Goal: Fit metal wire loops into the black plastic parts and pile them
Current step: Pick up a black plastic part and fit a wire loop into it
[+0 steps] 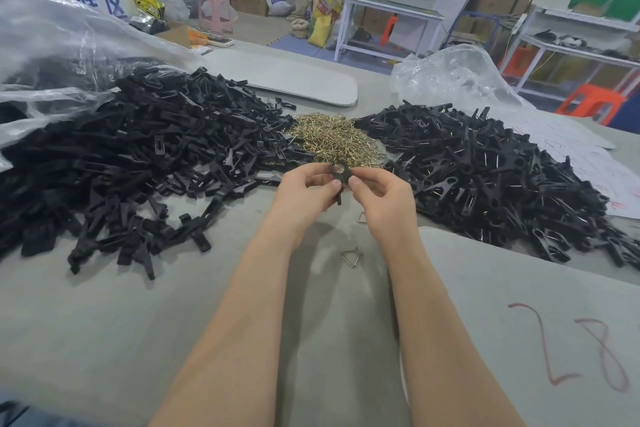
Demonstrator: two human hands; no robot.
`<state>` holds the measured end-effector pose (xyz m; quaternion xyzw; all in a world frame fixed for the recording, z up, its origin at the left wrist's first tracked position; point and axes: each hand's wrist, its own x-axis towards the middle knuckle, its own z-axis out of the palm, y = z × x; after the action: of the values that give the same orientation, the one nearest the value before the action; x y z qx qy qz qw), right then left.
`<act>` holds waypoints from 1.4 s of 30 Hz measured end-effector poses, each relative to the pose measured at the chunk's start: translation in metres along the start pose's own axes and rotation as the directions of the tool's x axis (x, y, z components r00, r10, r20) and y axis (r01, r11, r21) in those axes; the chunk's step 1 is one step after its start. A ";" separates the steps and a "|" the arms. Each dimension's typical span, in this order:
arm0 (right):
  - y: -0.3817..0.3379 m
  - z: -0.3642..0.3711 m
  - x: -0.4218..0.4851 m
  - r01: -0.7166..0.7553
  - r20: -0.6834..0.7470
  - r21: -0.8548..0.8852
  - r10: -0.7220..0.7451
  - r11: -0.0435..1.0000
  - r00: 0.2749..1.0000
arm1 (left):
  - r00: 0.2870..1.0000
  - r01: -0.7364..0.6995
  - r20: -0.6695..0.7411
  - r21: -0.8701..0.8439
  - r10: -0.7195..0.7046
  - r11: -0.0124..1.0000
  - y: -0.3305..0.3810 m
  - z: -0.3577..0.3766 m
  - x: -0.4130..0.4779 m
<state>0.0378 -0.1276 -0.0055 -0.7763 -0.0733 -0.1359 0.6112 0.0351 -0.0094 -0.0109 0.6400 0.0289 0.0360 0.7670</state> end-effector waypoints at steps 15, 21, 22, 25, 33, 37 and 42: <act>-0.002 -0.004 -0.001 -0.081 0.045 0.074 0.077 0.994 0.996 | 0.999 -0.010 0.050 -0.064 0.013 0.998 0.002 -0.004 -0.003; -0.008 -0.008 0.000 -0.319 0.232 0.396 0.242 0.861 0.942 | 0.993 -0.003 0.113 -0.116 0.016 0.993 0.009 -0.007 -0.005; -0.010 -0.006 0.000 -0.343 0.241 0.415 0.262 0.843 0.934 | 0.990 -0.012 0.141 -0.083 0.024 0.996 0.010 -0.007 -0.006; -0.013 0.001 0.005 -0.384 0.195 0.441 0.331 0.811 0.923 | 0.998 -0.012 0.059 -0.233 0.026 0.972 0.014 -0.010 -0.005; -0.006 0.029 0.016 -0.004 0.260 -0.675 0.242 0.738 0.935 | 0.955 0.011 -0.137 -0.868 -0.262 0.496 0.026 -0.028 -0.002; -0.004 0.036 0.016 0.028 0.273 -0.763 0.283 0.646 0.920 | 0.954 0.093 -0.063 -0.869 -0.294 0.486 0.025 -0.028 -0.002; -0.003 0.032 0.018 0.002 0.265 -0.728 0.278 0.686 0.923 | 0.929 0.272 0.001 -0.682 -0.371 0.679 0.017 -0.024 0.000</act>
<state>0.0583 -0.0965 -0.0040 -0.9666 -0.0638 0.0360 0.2456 0.0329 0.0174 0.0010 0.3010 0.1787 -0.0475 0.9355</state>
